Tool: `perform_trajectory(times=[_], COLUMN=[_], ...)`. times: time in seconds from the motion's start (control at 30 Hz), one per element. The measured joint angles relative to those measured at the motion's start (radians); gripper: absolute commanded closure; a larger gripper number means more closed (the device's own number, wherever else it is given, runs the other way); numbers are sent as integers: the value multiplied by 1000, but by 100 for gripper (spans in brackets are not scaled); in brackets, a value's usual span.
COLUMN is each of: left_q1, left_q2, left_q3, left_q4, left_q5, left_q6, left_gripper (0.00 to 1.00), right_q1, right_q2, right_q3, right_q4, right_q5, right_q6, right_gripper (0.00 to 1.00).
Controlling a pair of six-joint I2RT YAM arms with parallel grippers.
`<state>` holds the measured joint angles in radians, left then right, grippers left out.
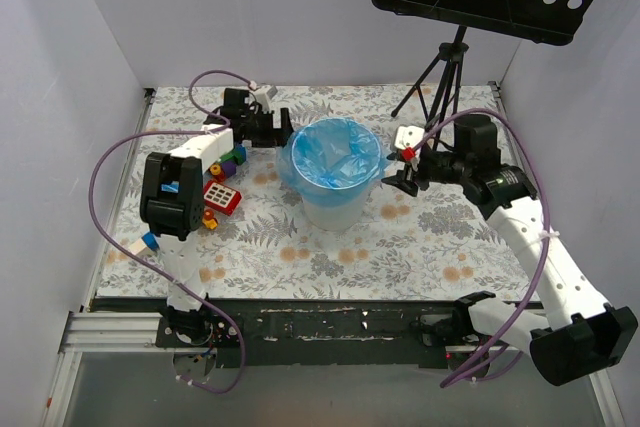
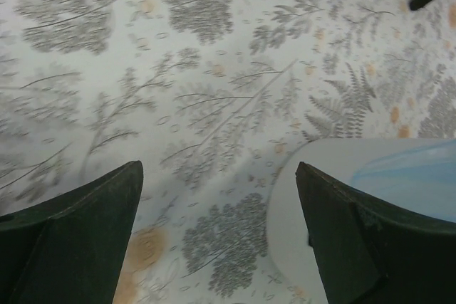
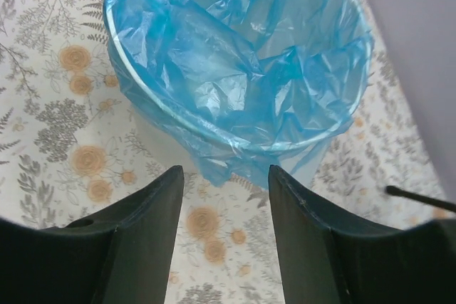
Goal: Put the trash bags into the trash bin
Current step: Place the trash bag in the trash bin.
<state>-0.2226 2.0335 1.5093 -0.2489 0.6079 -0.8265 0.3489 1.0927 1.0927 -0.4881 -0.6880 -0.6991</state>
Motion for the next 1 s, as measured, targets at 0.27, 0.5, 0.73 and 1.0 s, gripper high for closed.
perform_trajectory(times=[0.27, 0.5, 0.73, 1.0], left_q1=[126, 114, 41, -158], left_q2=[-111, -361, -682, -923], left_q3=[-24, -43, -234, -405], left_q4=[-21, 6, 23, -92], left_q5=[-85, -3, 47, 65], left_q6=[34, 68, 136, 354], left_gripper=[5, 6, 8, 17], right_q1=[0, 8, 23, 51], right_q2=[-8, 24, -27, -117], right_q3=[16, -25, -149, -338], right_q4=[-27, -7, 99, 179], right_q5=[-11, 9, 57, 93], right_q6=[-163, -191, -169, -166], right_gripper=[45, 82, 99, 99])
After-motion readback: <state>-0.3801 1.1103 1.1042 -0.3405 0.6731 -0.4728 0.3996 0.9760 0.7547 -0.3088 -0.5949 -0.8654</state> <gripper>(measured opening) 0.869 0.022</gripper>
